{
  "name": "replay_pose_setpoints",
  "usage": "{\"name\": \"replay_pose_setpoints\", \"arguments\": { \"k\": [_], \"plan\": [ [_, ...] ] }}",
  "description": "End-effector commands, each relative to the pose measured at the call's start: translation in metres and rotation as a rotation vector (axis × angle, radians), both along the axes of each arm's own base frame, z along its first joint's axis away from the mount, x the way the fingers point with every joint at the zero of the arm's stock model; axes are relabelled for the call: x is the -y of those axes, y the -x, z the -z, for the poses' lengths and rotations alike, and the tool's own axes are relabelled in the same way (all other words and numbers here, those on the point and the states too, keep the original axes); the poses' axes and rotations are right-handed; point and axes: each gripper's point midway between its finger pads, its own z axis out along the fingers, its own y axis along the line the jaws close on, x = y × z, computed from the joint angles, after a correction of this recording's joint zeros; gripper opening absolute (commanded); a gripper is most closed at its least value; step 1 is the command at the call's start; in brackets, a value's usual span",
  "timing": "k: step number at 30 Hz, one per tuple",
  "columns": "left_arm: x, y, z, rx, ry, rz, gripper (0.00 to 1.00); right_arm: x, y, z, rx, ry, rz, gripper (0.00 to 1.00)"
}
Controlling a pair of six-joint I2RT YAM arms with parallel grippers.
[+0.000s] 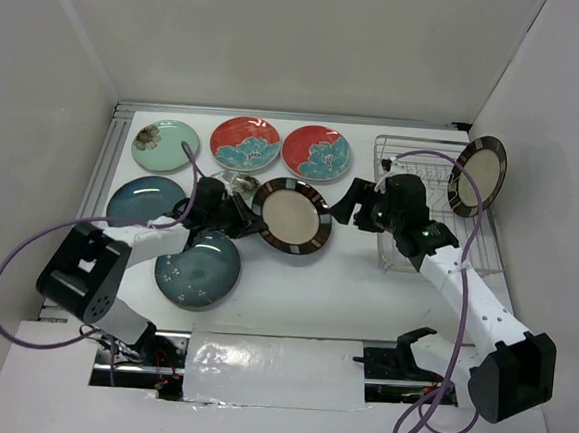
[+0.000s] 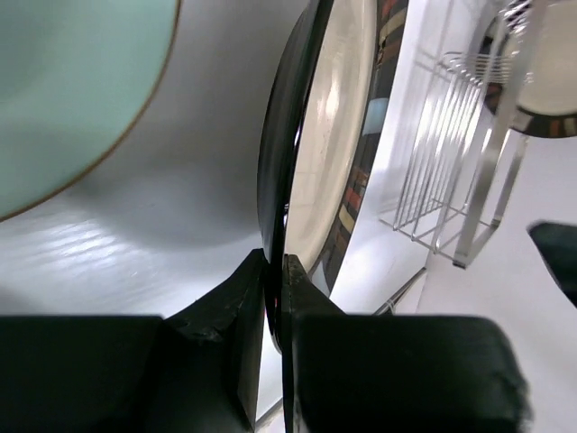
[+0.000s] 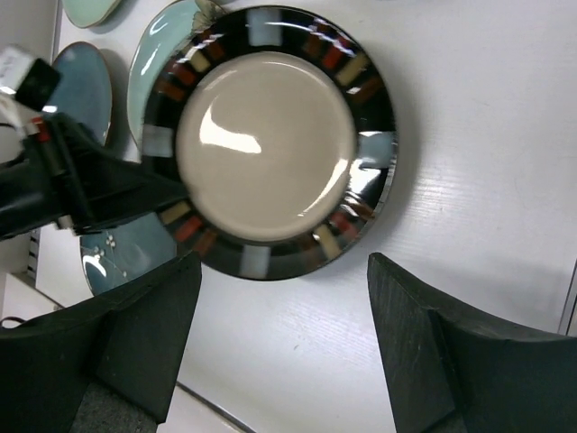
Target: Load the plates into the dish rack
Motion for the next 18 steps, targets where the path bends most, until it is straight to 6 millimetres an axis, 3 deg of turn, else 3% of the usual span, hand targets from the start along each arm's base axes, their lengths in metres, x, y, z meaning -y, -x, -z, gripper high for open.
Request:
{"name": "replay_pose_setpoints", "arguments": {
  "k": [1, 2, 8, 18],
  "plan": [
    [-0.007, -0.013, -0.084, 0.296, 0.118, 0.058, 0.0, -0.003, -0.015, -0.025, 0.071, -0.015, -0.015, 0.81],
    [-0.009, -0.008, -0.104, 0.342, 0.15, 0.08, 0.0, -0.003, -0.017, -0.028, 0.084, -0.019, -0.015, 0.82],
    [-0.022, 0.013, -0.143, 0.451, 0.276, 0.169, 0.0, -0.024, -0.029, -0.026, 0.069, -0.073, -0.108, 0.82],
    [-0.019, 0.034, -0.177, 0.59, 0.363, 0.307, 0.0, -0.056, -0.037, -0.033, 0.088, -0.148, -0.235, 0.81]
  ]
}}
